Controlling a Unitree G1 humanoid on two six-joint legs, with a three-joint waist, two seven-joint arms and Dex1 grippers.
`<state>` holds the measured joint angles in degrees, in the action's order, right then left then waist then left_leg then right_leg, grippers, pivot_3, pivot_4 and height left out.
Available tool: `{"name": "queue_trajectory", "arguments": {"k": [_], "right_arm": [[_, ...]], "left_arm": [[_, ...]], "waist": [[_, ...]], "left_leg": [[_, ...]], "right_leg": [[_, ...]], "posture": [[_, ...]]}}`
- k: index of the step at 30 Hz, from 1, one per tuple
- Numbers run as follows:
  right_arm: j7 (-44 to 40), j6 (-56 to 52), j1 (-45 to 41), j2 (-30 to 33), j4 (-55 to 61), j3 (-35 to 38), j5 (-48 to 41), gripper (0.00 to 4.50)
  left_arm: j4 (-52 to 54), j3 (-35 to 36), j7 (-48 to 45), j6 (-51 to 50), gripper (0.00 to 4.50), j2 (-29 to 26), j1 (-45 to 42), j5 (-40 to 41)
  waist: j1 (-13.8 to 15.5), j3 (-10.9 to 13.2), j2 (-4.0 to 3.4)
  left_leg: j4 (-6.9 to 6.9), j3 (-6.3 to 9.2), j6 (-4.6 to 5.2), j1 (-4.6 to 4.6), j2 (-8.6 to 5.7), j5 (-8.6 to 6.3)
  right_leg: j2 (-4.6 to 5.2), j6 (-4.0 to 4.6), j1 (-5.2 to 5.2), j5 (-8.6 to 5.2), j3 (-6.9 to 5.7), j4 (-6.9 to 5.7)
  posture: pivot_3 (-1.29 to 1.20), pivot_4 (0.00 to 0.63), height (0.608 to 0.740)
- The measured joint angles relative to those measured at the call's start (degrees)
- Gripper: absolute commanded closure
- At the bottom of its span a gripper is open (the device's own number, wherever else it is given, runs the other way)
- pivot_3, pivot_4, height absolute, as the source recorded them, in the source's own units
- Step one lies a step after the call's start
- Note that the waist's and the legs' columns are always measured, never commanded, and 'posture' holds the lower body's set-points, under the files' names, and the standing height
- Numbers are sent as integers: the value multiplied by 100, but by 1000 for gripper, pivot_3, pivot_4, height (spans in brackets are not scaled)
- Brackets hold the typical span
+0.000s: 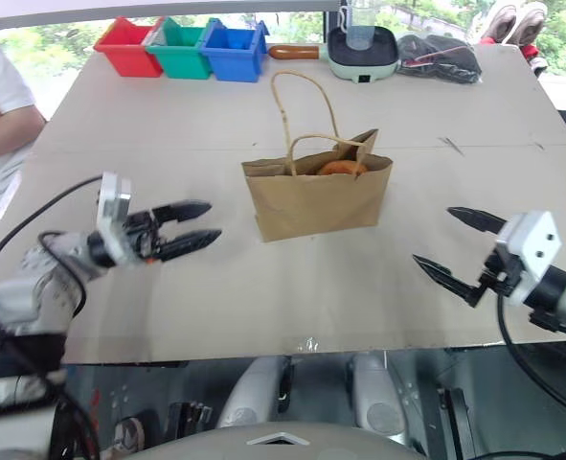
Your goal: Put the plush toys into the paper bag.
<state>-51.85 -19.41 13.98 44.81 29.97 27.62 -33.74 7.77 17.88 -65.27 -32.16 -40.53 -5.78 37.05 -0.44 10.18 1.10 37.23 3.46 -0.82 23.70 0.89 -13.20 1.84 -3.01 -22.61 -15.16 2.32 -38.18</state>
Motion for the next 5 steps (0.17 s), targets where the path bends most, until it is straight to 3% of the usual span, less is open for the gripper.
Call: {"name": "queue_trajectory", "arguments": {"k": [5], "right_arm": [[-295, 10, 357, 129, -348, 441, 38, 0]], "left_arm": [[1198, 307, 602, -148, 103, 114, 1356, 123]], "waist": [[22, -5, -3]], "left_leg": [[8, -18, 1, -11, 0, 0]], "right_leg": [[1, 2, 16, -1, 6, 10]], "posture": [[0, 150, 740]]}}
